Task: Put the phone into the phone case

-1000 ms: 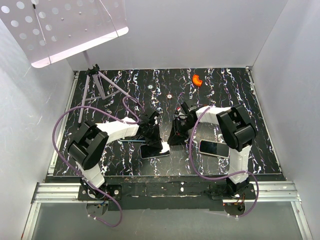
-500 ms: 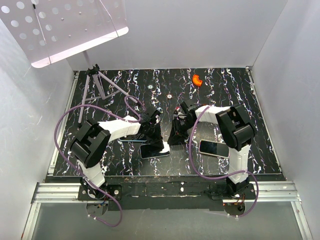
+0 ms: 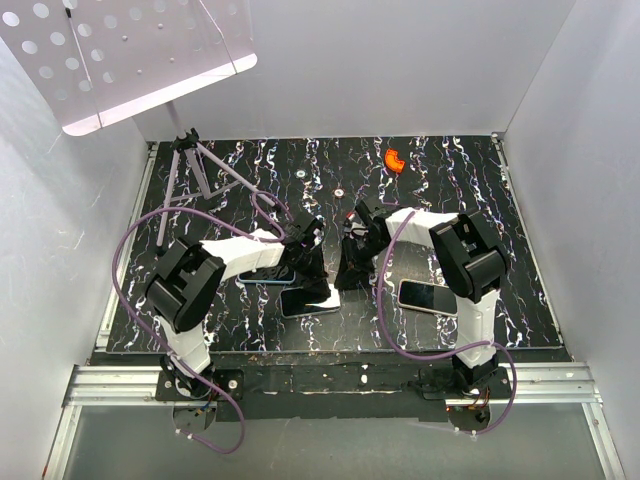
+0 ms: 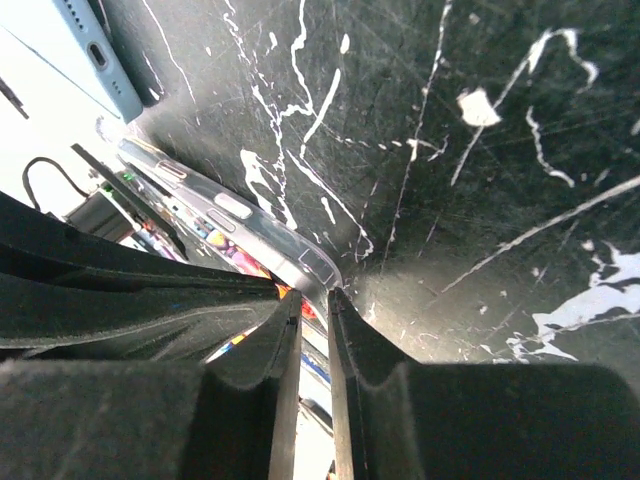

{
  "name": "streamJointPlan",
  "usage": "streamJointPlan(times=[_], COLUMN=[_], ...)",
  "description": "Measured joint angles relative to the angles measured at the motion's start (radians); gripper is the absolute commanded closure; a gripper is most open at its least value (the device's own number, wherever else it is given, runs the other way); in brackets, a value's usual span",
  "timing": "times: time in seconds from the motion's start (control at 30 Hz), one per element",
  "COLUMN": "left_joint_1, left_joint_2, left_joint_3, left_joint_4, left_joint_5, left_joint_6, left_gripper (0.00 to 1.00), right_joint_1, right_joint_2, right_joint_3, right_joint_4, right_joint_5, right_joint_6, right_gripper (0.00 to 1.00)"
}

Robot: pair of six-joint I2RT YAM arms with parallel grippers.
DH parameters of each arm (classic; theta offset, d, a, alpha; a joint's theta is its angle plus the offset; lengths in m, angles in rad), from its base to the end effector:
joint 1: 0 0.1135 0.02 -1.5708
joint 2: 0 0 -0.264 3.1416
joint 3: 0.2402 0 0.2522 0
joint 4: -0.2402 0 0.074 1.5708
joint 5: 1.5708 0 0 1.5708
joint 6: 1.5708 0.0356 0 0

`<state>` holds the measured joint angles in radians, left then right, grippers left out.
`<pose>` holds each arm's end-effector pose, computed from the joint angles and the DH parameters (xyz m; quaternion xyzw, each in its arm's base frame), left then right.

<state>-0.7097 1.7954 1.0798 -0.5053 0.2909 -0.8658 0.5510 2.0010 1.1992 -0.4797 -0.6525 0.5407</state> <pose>0.2513 -0.2294 0.1539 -0.0508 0.9733 -0.2228 0.0203 0.3063 0.2136 0.1211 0.0510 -0.9371 -0.3419 0.0479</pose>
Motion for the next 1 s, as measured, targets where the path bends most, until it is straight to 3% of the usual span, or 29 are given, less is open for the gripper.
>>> streamJointPlan(times=[0.57,0.83,1.0], left_joint_1=[0.005,0.003,0.01], left_joint_2=[0.05,0.011,-0.063], left_joint_3=[0.02,0.01,-0.043], left_joint_4=[0.018,0.025,0.016], left_joint_5=[0.006,-0.028,-0.093], left_joint_6=[-0.044,-0.011,0.047], left_gripper=[1.0,1.0,0.76], right_joint_1=[0.061,0.096,0.113], right_joint_2=[0.029,-0.01,-0.056], right_joint_3=[0.09,0.088,0.06], right_joint_4=[-0.111,-0.116,-0.098], right_joint_5=[0.139,0.231,0.284], right_joint_6=[-0.023,-0.036,-0.043], right_gripper=[0.81,0.72,0.57])
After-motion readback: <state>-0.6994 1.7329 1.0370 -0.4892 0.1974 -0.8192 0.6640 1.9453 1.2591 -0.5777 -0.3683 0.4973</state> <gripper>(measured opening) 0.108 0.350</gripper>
